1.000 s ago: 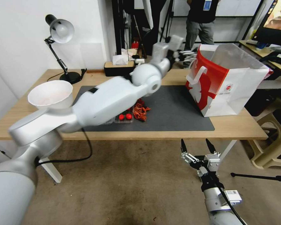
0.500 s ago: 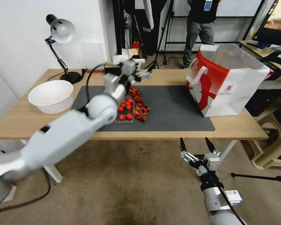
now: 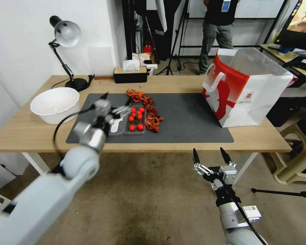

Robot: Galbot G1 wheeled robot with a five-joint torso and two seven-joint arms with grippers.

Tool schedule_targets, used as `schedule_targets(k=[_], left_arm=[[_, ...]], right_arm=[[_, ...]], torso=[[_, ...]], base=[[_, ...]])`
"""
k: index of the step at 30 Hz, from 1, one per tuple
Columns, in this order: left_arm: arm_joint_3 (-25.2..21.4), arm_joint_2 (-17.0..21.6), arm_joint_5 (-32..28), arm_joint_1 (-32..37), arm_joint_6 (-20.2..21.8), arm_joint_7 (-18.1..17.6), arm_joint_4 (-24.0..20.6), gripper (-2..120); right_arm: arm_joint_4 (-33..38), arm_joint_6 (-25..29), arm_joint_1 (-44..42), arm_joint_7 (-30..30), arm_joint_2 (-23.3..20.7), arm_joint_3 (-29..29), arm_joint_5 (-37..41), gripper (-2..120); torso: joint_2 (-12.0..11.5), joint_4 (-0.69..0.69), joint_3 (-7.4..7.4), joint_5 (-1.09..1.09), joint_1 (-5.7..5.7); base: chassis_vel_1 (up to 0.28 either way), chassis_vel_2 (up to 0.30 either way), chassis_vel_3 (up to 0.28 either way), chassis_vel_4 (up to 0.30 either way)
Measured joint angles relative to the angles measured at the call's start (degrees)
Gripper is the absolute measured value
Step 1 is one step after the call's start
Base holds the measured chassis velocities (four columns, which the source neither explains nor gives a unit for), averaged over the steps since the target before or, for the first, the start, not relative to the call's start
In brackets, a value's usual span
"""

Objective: Pick up the trash from the table and place it into the takeout bag.

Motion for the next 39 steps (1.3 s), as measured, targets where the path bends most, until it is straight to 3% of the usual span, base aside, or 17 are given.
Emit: schedule_targets(k=[5, 8, 10, 15, 19, 23, 26, 31, 39], left_arm=[[-7.2, -3.3, 4.7, 10.9, -0.1, -0.1, -2.5, 100], [-8.8, -4.2, 6.0, 13.4, 0.1, 0.0, -3.3, 100], [-12.6, -6.5, 9.7, 19.5, -0.3, 0.3, -5.0, 100], [-15.8, -9.3, 12.6, 26.7, 0.0, 0.2, -7.5, 100], [-18.6, -13.9, 15.9, 33.3, 0.6, -0.2, -10.4, 100], [-18.9, -15.8, 17.2, 34.9, -0.4, -0.2, -10.6, 100], [-18.0, -17.4, 18.7, 35.5, -2.5, -0.1, -9.2, 100], [-17.9, -18.9, 19.9, 36.0, -5.8, 0.2, -6.7, 100], [-17.9, -19.5, 19.1, 36.0, -6.4, 2.6, -4.1, 100]], right_arm=[[0.3, 0.0, 0.4, 0.0, -0.8, 0.2, 0.6, 100], [0.5, -0.1, 0.4, 0.0, -0.9, 0.2, 0.7, 100], [0.8, 0.0, 0.1, -0.2, -1.2, 0.2, 1.0, 100], [0.9, 0.1, 0.1, -0.6, -1.5, 0.4, 1.5, 100], [0.7, 1.3, 0.2, -1.0, -1.6, 0.4, 2.4, 100], [0.1, 1.9, 0.1, -1.0, -1.5, 0.5, 2.7, 100], [-0.6, 3.7, -1.2, -1.7, -0.7, 1.4, 2.6, 100], [-2.6, 5.2, -1.1, -2.4, -0.1, 1.5, 3.3, 100], [-5.4, 6.4, -1.0, -3.6, 0.5, 1.4, 3.2, 100]], torso=[[0.0, -0.03, 0.00, 0.04, 0.00], [0.0, -0.02, 0.00, 0.04, 0.00], [0.0, -0.05, 0.00, 0.04, 0.00], [0.0, -0.02, 0.00, 0.04, 0.00], [0.0, -0.03, 0.00, 0.04, 0.00], [0.0, -0.01, 0.00, 0.04, 0.00], [0.0, -0.07, 0.01, 0.00, 0.01], [0.0, -0.03, 0.00, 0.03, 0.01], [0.0, -0.03, 0.01, 0.02, 0.01]], base=[[0.000, 0.000, 0.000, 0.000], [0.000, 0.000, 0.000, 0.000], [0.000, 0.000, 0.000, 0.000], [0.000, 0.000, 0.000, 0.000], [0.000, 0.000, 0.000, 0.000], [0.000, 0.000, 0.000, 0.000], [0.000, 0.000, 0.000, 0.000], [0.000, 0.000, 0.000, 0.000], [0.000, 0.000, 0.000, 0.000]])
